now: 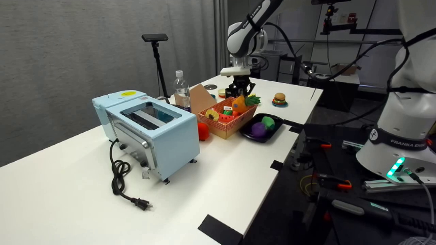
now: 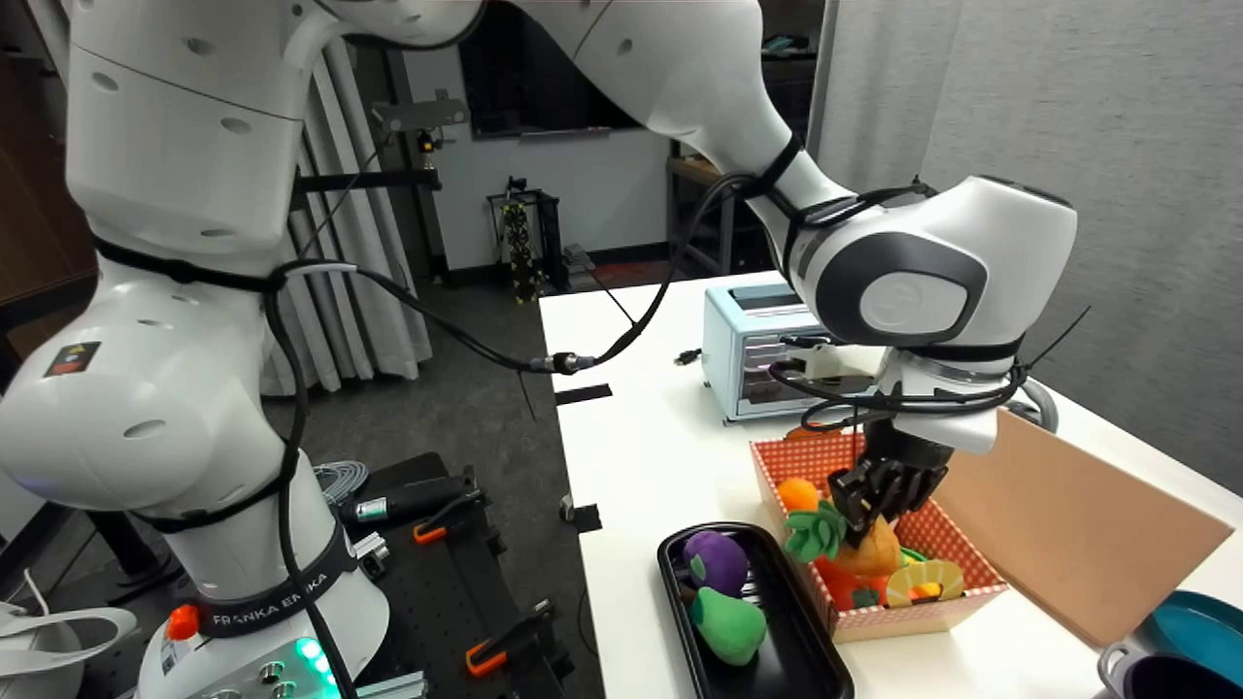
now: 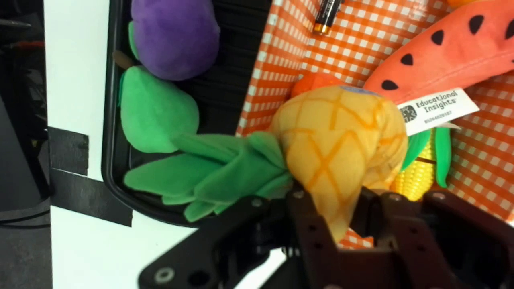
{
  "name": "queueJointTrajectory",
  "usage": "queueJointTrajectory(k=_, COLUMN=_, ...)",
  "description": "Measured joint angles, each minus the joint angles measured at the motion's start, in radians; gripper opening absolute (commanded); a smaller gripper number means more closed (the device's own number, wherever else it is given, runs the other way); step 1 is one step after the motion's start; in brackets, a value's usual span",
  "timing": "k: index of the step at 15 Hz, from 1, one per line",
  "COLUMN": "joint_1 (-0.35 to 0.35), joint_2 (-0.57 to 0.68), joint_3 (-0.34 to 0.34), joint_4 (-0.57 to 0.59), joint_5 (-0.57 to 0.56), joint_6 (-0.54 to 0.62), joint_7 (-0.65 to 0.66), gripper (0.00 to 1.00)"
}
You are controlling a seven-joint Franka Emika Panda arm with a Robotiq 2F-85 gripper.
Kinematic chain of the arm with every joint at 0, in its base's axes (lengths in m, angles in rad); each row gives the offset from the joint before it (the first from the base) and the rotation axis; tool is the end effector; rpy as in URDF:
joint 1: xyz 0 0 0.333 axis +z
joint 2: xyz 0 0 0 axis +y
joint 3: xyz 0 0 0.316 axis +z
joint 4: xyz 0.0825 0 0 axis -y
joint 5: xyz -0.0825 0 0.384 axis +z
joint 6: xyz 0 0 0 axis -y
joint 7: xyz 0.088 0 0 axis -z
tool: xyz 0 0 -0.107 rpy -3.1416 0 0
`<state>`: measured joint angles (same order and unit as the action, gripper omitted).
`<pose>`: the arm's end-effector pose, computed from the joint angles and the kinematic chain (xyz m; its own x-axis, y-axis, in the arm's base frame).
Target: Put the pineapple plushie on the table
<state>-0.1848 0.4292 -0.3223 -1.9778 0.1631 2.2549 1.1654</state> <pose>0.5274 -0.2818 0.2494 -0.1946 -0.9804 -0.0303 -0.9744 0.1896 0.1209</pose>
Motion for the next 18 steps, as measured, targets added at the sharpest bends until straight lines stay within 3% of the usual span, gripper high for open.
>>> queueJointTrajectory(k=7, joint_1=0.042, joint_2=-0.246, joint_3=0.015, joint_4=-0.227, joint_5=-0.082, joint_6=0.121, joint_7=-0.015, gripper=0.04)
queueJointTrajectory(k=14, joint_1=0.066, joint_2=-0.469, joint_3=0.130, joint_4=-0.533, joint_5=-0.274, joint_6=0.161, joint_7=0.010, gripper=0.04)
queueJointTrajectory(k=15, joint_1=0.066, joint_2=-0.489, joint_3=0.149, joint_4=-0.565, joint_5=-0.288, joint_6=0.161, joint_7=0.016, gripper=0.42)
queueJointTrajectory(k=17, joint_1=0.066, joint_2=-0.515, joint_3=0.183, joint_4=-0.612, joint_5=-0.295, joint_6=0.160, joint_7=0.025, gripper=0.50)
queueJointTrajectory(k=18, joint_1=0.066, joint_2=-0.521, joint_3=0.195, joint_4=-0.627, joint_5=-0.295, joint_6=0.160, joint_7=0.027, gripper=0.58)
